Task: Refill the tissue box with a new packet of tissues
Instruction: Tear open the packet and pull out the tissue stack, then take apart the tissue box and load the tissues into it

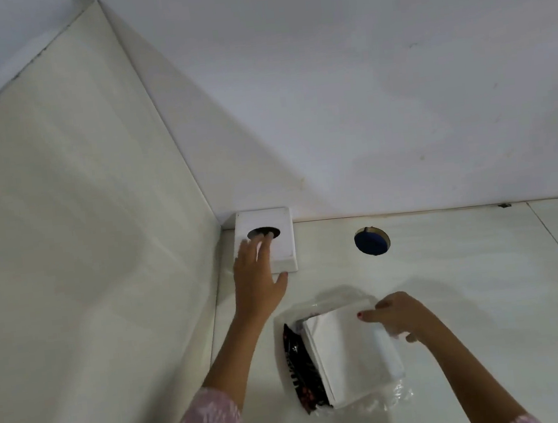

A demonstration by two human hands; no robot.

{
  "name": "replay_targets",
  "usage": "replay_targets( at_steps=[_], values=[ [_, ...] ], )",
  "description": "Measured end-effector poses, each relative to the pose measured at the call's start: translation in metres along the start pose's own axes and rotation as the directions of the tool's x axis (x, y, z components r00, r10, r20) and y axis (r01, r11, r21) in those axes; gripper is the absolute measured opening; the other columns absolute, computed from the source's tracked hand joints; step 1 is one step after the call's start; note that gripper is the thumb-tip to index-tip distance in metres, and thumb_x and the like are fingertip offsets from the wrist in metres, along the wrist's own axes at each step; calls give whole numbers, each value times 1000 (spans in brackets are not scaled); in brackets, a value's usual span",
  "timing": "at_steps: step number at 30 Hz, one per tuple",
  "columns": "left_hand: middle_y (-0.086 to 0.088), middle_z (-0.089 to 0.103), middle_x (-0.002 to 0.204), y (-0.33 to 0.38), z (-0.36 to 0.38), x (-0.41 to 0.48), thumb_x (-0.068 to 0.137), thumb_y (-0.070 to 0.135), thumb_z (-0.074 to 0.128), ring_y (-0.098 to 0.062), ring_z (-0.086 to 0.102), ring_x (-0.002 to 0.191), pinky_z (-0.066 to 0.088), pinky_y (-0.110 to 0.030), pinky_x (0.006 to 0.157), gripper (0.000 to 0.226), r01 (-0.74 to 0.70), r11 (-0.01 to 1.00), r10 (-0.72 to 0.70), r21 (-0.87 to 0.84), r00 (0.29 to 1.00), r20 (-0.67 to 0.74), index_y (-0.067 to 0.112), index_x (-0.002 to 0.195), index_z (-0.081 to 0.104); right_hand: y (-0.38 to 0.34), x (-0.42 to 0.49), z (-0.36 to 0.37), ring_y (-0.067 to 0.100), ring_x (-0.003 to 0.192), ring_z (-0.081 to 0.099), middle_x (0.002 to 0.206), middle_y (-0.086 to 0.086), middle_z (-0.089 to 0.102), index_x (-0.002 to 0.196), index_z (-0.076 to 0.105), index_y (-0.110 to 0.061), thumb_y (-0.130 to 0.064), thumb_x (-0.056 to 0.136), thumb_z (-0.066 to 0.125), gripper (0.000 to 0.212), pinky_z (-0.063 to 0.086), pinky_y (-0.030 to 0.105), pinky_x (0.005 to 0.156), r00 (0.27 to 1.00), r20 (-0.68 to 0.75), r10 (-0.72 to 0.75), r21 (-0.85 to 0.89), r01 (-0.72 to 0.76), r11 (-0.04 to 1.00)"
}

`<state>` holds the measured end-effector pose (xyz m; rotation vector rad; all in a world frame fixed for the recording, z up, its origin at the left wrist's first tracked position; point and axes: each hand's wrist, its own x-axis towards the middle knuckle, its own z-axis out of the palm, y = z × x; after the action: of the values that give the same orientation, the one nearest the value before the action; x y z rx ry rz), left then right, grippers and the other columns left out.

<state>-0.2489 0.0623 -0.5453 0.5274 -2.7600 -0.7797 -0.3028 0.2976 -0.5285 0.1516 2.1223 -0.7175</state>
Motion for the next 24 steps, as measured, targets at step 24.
replay_targets(
  at_steps=[24],
  values=[
    [34, 49, 113, 82, -92, -162, 58, 18, 79, -1, 56, 109, 55, -22, 79, 85, 76, 540, 232, -838, 944, 236, 11, 127, 31, 0, -160, 27, 12, 95, 67, 116, 0, 63, 120, 44, -52, -45, 50, 67, 75, 54, 33, 75, 739, -122, -662, 703, 536, 468]
  ],
)
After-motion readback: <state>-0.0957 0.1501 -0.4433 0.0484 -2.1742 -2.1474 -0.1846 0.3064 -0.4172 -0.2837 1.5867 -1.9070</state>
